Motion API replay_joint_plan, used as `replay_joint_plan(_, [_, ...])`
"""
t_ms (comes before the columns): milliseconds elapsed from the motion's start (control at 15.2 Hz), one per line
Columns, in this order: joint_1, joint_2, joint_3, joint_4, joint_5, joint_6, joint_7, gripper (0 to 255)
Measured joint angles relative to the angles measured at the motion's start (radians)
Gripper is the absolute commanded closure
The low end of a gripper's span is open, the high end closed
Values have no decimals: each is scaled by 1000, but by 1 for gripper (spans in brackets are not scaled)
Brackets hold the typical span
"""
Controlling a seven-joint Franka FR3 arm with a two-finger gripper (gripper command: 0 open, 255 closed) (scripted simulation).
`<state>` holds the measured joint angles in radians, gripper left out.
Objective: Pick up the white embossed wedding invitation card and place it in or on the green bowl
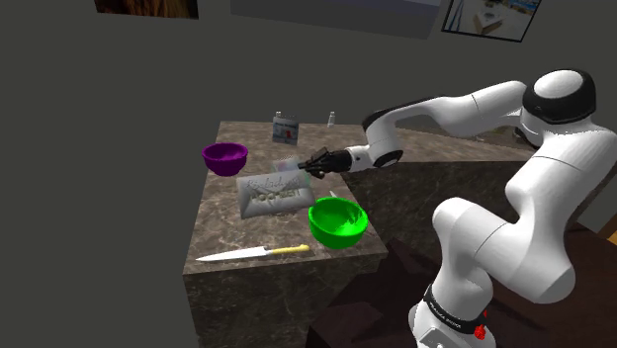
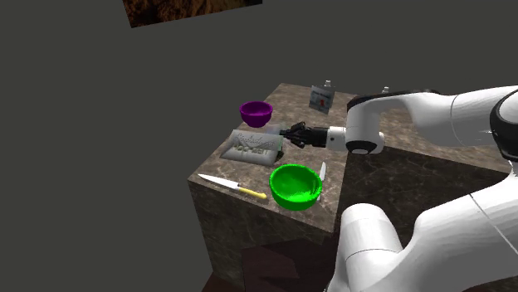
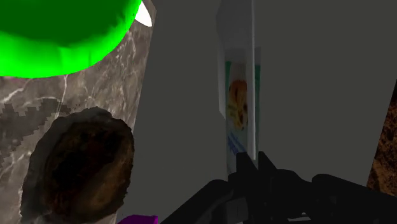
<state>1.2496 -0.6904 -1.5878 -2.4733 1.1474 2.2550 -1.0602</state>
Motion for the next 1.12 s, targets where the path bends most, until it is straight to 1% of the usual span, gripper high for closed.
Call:
replay_joint_plan(330, [-78, 20, 98, 0, 5, -14, 60, 255])
replay_joint_plan(462, [-95, 24, 125, 2, 8, -14, 77, 255])
replay_joint_plan(528, [-131, 23, 146, -8, -4, -26, 88, 255])
replay_joint_plan(594, [-178, 20, 173, -23, -17, -38, 100, 255])
replay_joint_plan(792, [-328, 4, 222, -69, -88, -97, 131, 255])
replay_joint_plan(990, [-492, -24, 281, -109, -169, -163, 178, 255])
replay_joint_plan(1056, [-559, -37, 302, -123, -205, -193, 199, 255])
replay_joint_plan(1122, [-613, -50, 320, -138, -232, -214, 213, 255])
